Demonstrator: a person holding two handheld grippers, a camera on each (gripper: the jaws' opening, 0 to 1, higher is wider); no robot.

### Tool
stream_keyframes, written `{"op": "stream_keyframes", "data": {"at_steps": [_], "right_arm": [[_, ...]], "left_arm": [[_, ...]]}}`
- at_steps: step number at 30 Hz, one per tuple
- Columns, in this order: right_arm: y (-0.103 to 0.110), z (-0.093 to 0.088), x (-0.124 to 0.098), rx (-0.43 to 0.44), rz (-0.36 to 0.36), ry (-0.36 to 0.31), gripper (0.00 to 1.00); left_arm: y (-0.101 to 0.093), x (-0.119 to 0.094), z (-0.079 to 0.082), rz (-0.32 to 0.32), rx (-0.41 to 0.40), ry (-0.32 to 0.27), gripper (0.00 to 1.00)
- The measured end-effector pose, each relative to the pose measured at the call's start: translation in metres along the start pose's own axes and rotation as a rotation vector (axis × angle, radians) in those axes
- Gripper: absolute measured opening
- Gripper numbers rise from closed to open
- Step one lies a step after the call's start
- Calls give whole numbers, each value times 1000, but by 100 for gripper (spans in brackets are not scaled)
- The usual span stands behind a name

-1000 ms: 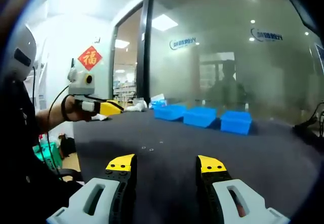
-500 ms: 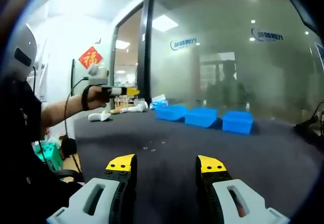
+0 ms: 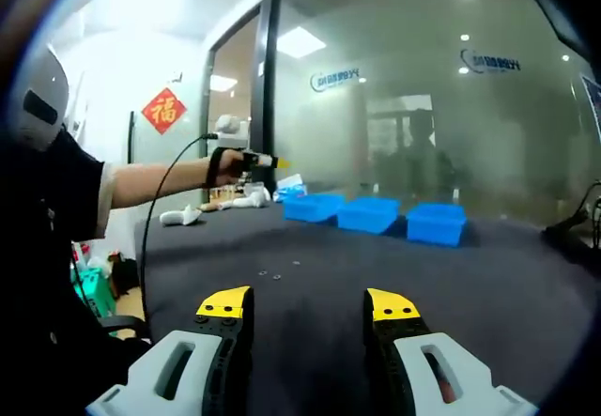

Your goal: Sort the screws, nuts, and washers into the corresponding bins

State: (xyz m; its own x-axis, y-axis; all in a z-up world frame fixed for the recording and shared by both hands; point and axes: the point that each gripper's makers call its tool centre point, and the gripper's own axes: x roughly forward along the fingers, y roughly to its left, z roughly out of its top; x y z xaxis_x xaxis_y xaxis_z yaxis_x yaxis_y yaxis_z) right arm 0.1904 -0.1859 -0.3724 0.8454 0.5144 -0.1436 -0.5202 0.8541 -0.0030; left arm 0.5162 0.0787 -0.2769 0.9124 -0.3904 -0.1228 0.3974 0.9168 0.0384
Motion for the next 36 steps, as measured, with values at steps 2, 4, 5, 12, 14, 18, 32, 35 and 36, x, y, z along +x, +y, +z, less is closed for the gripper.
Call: {"op": "stream_keyframes", "data": {"at_steps": [2,4,5,12,14,18,32,35,36], "right_arm": [[0,-1,0,1,0,1,43],[0,-1,0,2,1,1,43],[-1,-1,0,2,1,1,43],[-2,-1,-1,1,-2,1,43],[-2,0,-2,-4,0,1,43],[-4,0,-3,-5,-6,-1,43],[0,-1,0,-6,6,3,43],[2,-1,1,-5,10,2,43],[2,-1,1,-6,11,2,43]], "left_arm": [[8,14,-1,17,-38,9,5],[15,26,-5,49,-6,32,5],[16,30,-6,52,-2,35,5],[20,55,-14,57,29,51,5],[19,60,-18,53,51,63,5],[17,64,-21,43,24,67,5],[10,61,-23,39,44,78,41],[5,56,-24,19,35,78,41],[2,54,-24,14,33,75,41]]}}
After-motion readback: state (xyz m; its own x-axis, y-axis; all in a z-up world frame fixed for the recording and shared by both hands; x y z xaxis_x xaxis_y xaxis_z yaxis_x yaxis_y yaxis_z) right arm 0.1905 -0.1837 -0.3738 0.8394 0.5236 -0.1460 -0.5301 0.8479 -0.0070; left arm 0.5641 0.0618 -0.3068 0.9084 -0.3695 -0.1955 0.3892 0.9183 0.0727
